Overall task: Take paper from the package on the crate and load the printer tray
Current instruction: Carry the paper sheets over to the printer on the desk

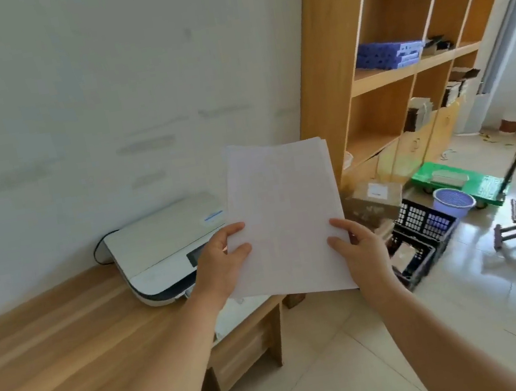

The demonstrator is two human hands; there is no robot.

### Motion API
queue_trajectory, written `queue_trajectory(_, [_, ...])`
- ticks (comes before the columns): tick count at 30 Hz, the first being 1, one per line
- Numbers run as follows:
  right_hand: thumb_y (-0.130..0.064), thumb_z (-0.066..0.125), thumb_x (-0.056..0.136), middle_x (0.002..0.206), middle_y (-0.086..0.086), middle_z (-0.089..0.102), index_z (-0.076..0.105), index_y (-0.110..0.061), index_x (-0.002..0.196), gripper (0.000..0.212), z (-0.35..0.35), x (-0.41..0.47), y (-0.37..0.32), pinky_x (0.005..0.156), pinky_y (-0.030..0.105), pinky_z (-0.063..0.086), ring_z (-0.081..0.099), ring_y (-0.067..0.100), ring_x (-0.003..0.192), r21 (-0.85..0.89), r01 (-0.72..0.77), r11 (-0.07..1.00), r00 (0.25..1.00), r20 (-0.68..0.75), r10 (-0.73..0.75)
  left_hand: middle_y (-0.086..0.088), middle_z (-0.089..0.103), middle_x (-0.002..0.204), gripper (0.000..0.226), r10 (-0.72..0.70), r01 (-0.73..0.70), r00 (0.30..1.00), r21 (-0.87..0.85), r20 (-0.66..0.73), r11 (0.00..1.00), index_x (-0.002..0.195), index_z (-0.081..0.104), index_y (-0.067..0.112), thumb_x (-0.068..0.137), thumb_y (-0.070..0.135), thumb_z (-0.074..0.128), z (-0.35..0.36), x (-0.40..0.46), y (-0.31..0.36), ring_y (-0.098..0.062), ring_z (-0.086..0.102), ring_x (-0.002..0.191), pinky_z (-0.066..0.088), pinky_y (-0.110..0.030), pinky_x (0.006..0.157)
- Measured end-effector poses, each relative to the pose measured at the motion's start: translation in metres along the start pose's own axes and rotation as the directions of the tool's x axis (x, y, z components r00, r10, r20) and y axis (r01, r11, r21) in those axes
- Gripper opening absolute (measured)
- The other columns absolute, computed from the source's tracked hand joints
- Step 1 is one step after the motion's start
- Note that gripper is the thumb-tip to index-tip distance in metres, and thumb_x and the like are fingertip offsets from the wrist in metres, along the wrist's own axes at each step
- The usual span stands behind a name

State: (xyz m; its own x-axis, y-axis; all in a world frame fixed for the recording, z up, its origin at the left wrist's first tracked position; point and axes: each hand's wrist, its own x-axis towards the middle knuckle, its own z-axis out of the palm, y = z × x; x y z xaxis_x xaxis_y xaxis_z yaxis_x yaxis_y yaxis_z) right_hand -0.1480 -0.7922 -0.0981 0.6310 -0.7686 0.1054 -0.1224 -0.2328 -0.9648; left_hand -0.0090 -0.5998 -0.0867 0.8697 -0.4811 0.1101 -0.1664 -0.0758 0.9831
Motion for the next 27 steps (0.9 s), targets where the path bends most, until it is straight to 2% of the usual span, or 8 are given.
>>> queue_trajectory(4, [-0.022,0.062,0.092,0.122,-0.004,0.059,0.061,-0.037,0.118,0.030,0.038,0.043,0.002,0.091,0.044,0.054,0.059,0.021,0.102,-0.006,-0.004,1.000,0.993,0.116,0.005,0.007,0.067,0.112,0.034,-0.020,0.023,0.992,0.024,-0.126,0.999,0.102,0.061,0.048,0.086,0.018,0.066,-0.018,0.029,-0.019,-0.014,0.065,0.097,0.054,-0.031,0.083])
queue_trajectory(6, [-0.022,0.062,0.092,0.121,-0.005,0.059,0.061,-0.038,0.115,0.028,0.056,0.066,0.004,0.088,0.042,0.055,0.060,0.020,0.100,-0.016,-0.011,1.000,0.986,0.164,0.014,0.010,0.066,0.111,0.034,-0.030,0.036,0.983,0.029,-0.182,0.999,0.104,0.061,0.046,0.086,0.017,0.067,-0.024,0.046,-0.029,-0.013,0.064,0.098,0.053,-0.032,0.087])
queue_trajectory(11, [-0.020,0.061,0.093,0.099,-0.019,0.056,0.062,-0.033,0.119,0.029,0.088,0.119,0.000,0.064,0.021,0.049,0.058,0.008,0.085,-0.057,-0.030,0.998,0.965,0.259,0.044,0.012,0.057,0.117,0.034,-0.069,0.084,0.958,0.040,-0.279,0.996,0.114,0.060,0.040,0.087,0.020,0.066,-0.028,0.080,-0.048,-0.015,0.055,0.112,0.044,-0.031,0.095])
queue_trajectory(14, [-0.020,0.062,0.092,0.094,-0.024,0.053,0.064,-0.032,0.119,0.030,0.105,0.140,0.000,0.069,0.025,0.052,0.058,0.008,0.083,-0.072,-0.047,0.996,0.948,0.312,0.067,0.010,0.057,0.117,0.034,-0.097,0.110,0.937,0.022,-0.335,0.994,0.110,0.061,0.042,0.086,0.019,0.067,-0.033,0.090,-0.054,-0.014,0.056,0.110,0.046,-0.027,0.090])
queue_trajectory(18, [-0.021,0.061,0.091,0.109,-0.007,0.059,0.063,-0.034,0.120,0.032,0.131,0.162,0.005,0.080,0.035,0.056,0.061,0.016,0.090,-0.075,-0.065,0.995,0.902,0.423,0.091,0.005,0.057,0.125,0.035,-0.146,0.165,0.899,0.009,-0.412,0.986,0.107,0.061,0.045,0.084,0.019,0.068,-0.043,0.100,-0.060,-0.013,0.052,0.118,0.044,-0.031,0.097])
queue_trajectory(20, [-0.019,0.062,0.090,0.112,-0.004,0.061,0.064,-0.032,0.118,0.031,0.145,0.172,0.012,0.077,0.034,0.054,0.061,0.017,0.093,-0.057,-0.067,0.996,0.869,0.488,0.086,0.004,0.055,0.126,0.035,-0.178,0.197,0.871,-0.006,-0.459,0.980,0.112,0.062,0.038,0.085,0.017,0.067,-0.045,0.101,-0.067,-0.008,0.048,0.118,0.040,-0.025,0.092])
queue_trajectory(23, [-0.019,0.061,0.090,0.110,-0.004,0.061,0.064,-0.034,0.114,0.028,0.157,0.185,0.027,0.068,0.027,0.048,0.058,0.015,0.091,-0.055,-0.072,0.996,0.814,0.574,0.090,0.005,0.055,0.124,0.037,-0.224,0.247,0.825,-0.027,-0.519,0.969,0.118,0.063,0.032,0.086,0.016,0.067,-0.040,0.096,-0.079,-0.009,0.047,0.121,0.040,-0.029,0.097])
queue_trajectory(27, [-0.018,0.063,0.089,0.112,-0.002,0.062,0.065,-0.033,0.114,0.029,0.163,0.200,0.059,0.073,0.031,0.054,0.061,0.018,0.090,-0.095,-0.124,0.988,0.719,0.677,0.155,0.008,0.061,0.113,0.034,-0.331,0.344,0.755,-0.089,-0.566,0.935,0.114,0.061,0.035,0.087,0.016,0.067,-0.019,0.084,-0.098,-0.011,0.060,0.102,0.049,-0.026,0.083])
